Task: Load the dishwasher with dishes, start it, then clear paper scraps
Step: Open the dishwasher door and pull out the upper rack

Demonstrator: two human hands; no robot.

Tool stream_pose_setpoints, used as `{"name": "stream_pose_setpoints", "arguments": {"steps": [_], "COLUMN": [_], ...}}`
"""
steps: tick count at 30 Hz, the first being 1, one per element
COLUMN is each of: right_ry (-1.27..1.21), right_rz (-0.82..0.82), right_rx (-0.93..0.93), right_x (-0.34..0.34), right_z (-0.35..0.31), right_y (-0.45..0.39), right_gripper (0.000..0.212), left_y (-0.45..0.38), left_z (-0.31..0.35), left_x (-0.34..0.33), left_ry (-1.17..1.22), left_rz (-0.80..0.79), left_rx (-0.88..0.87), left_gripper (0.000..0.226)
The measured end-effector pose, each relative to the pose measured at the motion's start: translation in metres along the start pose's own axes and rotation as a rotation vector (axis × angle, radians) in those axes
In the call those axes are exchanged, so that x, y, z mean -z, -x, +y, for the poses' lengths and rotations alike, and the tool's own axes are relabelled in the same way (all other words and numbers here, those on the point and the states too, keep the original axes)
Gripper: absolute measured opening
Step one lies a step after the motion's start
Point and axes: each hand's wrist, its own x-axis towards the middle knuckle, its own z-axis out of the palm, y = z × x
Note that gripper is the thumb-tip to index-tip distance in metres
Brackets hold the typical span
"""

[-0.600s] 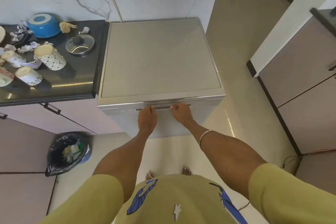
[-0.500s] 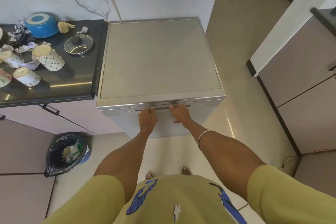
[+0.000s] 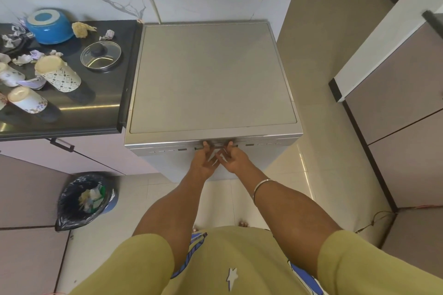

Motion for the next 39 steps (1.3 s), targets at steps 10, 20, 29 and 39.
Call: {"name": "stream_pose_setpoints", "arguments": {"steps": [10,20,29,39], "right_ry": [-0.154,-0.137,-0.175,-0.068], "right_rz": [-0.049,0.065,0.191,0.238], "right_rx": [0.013,-0.002,0.005,-0.011], "right_x": [0.003,-0.001,-0.007,0.003], "right_z": [0.017,0.025,0.041,0.040], "right_y": [-0.015,-0.023,-0.040,-0.032], "right_gripper": [0.040,0.043,0.053,0.043], "left_y": [-0.013,-0.023,-0.025,-0.016], "left_z": [-0.004,-0.014,-0.024,-0.028], "left_x": [0.001,-0.013,-0.017,-0.017], "left_ry": [0.105,0.024,0.029,0.082], "left_rz": [-0.011,0.171,0.270,0.353], "left_rx": [0.041,0.006,-0.051,-0.029], "left_gripper": [0.030,0.056,0.060,0.046]}}
